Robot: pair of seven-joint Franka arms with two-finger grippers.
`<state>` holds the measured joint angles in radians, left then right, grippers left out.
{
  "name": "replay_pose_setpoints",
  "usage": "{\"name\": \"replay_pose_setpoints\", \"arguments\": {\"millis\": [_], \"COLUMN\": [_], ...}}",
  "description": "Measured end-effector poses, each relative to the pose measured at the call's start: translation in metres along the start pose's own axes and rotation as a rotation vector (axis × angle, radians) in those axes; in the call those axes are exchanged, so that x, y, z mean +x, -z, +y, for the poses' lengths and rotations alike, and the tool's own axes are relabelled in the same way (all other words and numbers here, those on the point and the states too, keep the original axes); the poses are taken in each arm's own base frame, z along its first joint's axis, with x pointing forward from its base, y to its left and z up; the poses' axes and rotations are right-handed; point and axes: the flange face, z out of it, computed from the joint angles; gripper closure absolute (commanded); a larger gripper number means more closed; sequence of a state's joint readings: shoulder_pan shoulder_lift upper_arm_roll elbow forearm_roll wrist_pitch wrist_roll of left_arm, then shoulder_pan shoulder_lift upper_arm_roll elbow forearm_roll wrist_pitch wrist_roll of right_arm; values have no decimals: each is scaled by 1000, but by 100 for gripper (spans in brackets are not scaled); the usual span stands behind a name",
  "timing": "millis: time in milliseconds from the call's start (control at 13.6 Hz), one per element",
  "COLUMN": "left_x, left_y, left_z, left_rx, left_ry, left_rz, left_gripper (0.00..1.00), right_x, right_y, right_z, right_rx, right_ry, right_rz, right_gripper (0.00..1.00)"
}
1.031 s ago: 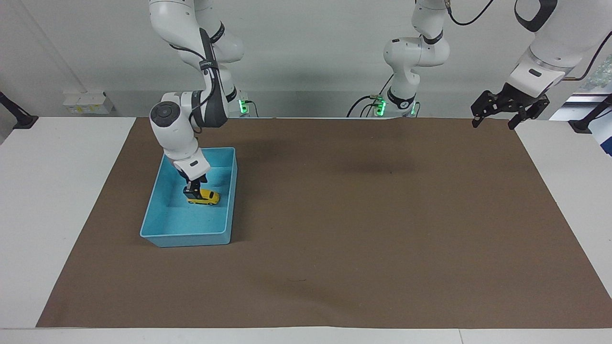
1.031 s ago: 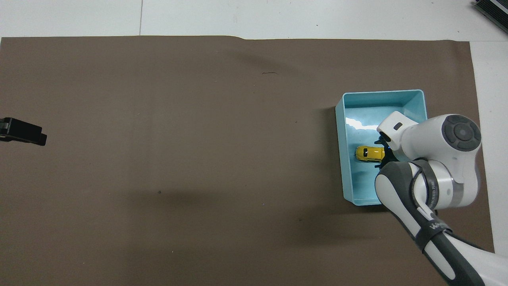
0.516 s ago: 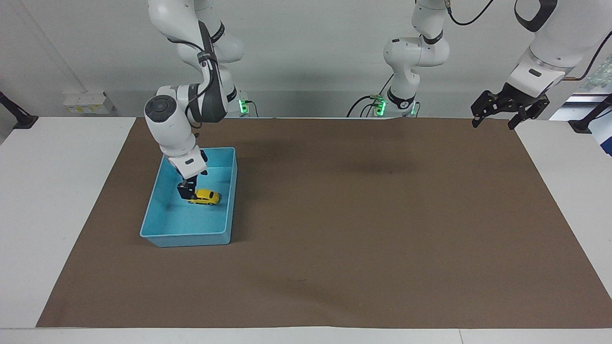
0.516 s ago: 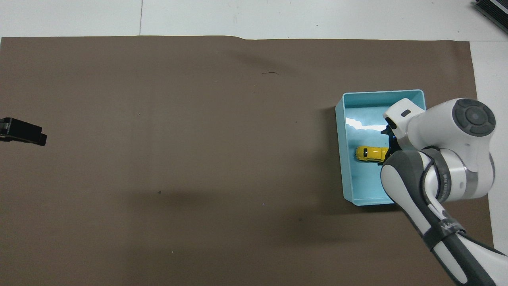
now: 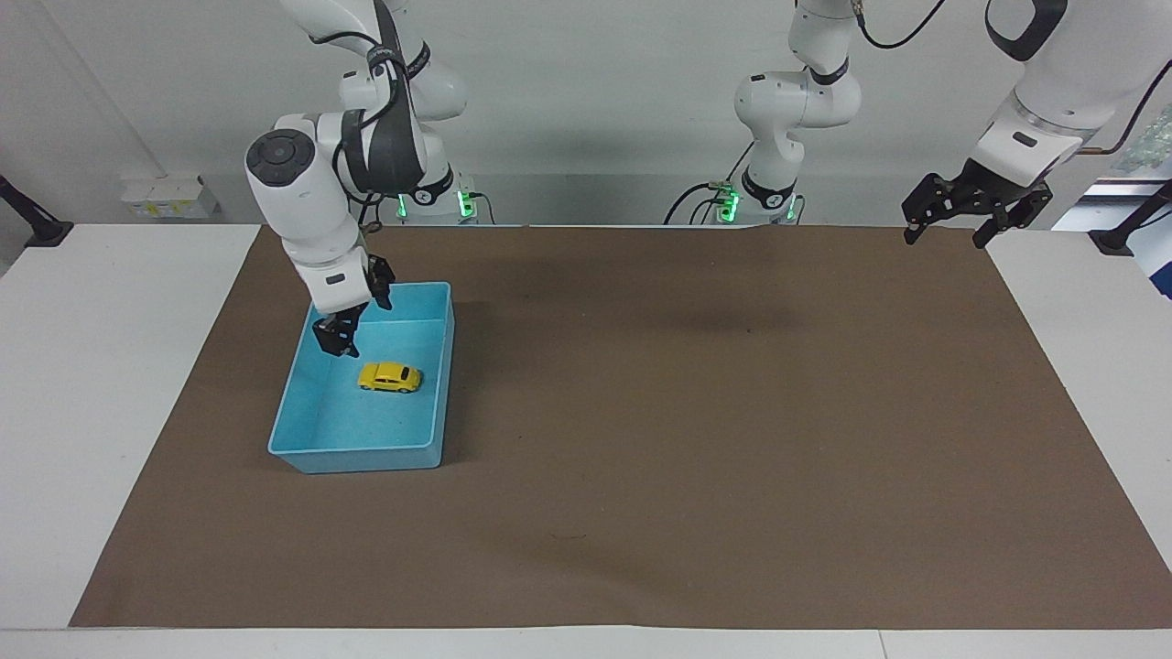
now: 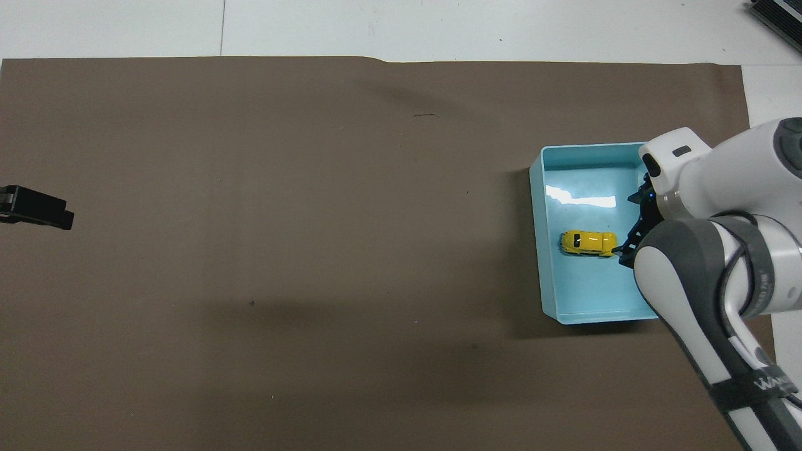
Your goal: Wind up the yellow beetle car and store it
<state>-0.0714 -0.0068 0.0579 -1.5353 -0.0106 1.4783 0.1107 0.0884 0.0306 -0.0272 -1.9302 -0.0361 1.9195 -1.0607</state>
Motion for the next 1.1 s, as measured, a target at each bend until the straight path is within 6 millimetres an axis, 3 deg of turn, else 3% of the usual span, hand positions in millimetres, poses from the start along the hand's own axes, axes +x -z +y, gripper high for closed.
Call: {"name": "replay_pose_setpoints", "arguments": {"millis": [516,810,1105], "left_x": [0,0,0], "left_y": [0,0,0], "left_z": [0,0,0], "left_rx": [0,0,0], "left_ry": [0,0,0], "left_rz": [0,0,0], "left_gripper": [0,0,0], "right_x": [-25,-28,-30], "right_y": [86,106,110], "right_z": [-30,-32,-31], "right_rx": [-11,-9,-8], "right_ry": [-361,-563,-722], "right_rz": [12,20,30], "right_gripper": [0,0,0]}}
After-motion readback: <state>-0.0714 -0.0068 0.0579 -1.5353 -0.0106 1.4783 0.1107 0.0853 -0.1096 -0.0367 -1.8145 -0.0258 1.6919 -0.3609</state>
